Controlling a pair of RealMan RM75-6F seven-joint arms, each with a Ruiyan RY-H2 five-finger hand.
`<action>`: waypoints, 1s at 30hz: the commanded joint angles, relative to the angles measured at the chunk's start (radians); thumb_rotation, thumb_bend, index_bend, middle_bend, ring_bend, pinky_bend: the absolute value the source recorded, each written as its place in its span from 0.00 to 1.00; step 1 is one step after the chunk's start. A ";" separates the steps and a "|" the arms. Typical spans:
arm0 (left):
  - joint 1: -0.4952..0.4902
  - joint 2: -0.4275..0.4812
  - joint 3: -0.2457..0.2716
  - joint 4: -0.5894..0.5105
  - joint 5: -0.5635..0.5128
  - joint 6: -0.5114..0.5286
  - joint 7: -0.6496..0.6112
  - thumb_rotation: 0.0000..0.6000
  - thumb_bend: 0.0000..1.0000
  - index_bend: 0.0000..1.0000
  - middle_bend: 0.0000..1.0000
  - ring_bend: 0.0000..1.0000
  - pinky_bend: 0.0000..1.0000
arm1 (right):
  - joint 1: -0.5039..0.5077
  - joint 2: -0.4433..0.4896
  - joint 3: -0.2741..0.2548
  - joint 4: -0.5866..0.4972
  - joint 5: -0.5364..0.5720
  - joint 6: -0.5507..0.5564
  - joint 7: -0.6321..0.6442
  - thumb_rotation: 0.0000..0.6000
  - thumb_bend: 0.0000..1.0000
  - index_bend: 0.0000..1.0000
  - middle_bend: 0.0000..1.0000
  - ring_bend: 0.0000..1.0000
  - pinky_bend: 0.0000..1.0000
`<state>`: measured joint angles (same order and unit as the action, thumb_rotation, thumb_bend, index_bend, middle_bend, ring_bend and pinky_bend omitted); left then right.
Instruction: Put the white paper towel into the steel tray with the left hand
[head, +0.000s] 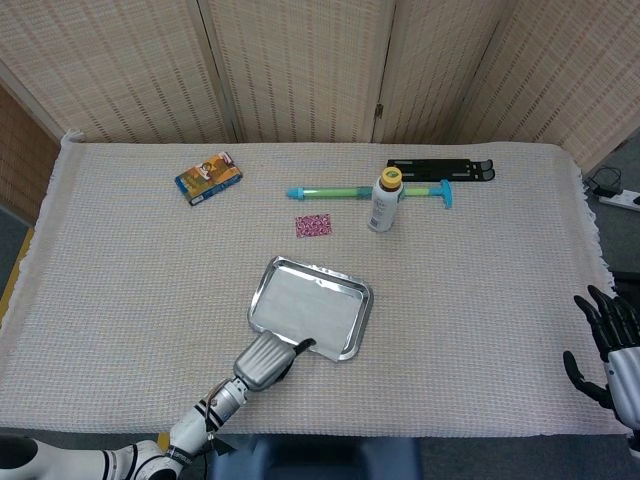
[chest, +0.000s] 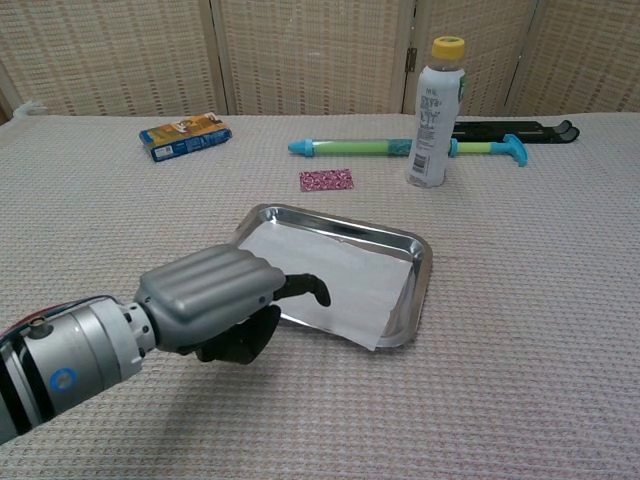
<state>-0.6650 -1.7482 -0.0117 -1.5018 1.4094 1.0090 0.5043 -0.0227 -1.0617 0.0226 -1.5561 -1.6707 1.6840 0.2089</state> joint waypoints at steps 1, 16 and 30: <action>-0.001 -0.008 0.003 0.013 -0.002 -0.005 0.006 1.00 0.98 0.26 1.00 1.00 1.00 | -0.001 0.001 0.000 0.000 0.001 0.001 0.003 1.00 0.51 0.00 0.00 0.00 0.00; -0.013 -0.051 0.003 0.096 -0.003 -0.042 -0.033 1.00 0.98 0.28 1.00 1.00 1.00 | -0.004 0.015 0.016 0.007 0.025 0.014 0.042 1.00 0.51 0.00 0.00 0.00 0.00; -0.030 -0.089 -0.001 0.162 0.024 -0.057 -0.090 1.00 0.98 0.28 1.00 1.00 1.00 | -0.018 0.034 0.029 0.015 0.032 0.049 0.096 1.00 0.51 0.00 0.00 0.00 0.00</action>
<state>-0.6941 -1.8354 -0.0120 -1.3419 1.4324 0.9534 0.4151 -0.0398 -1.0283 0.0511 -1.5409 -1.6386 1.7320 0.3036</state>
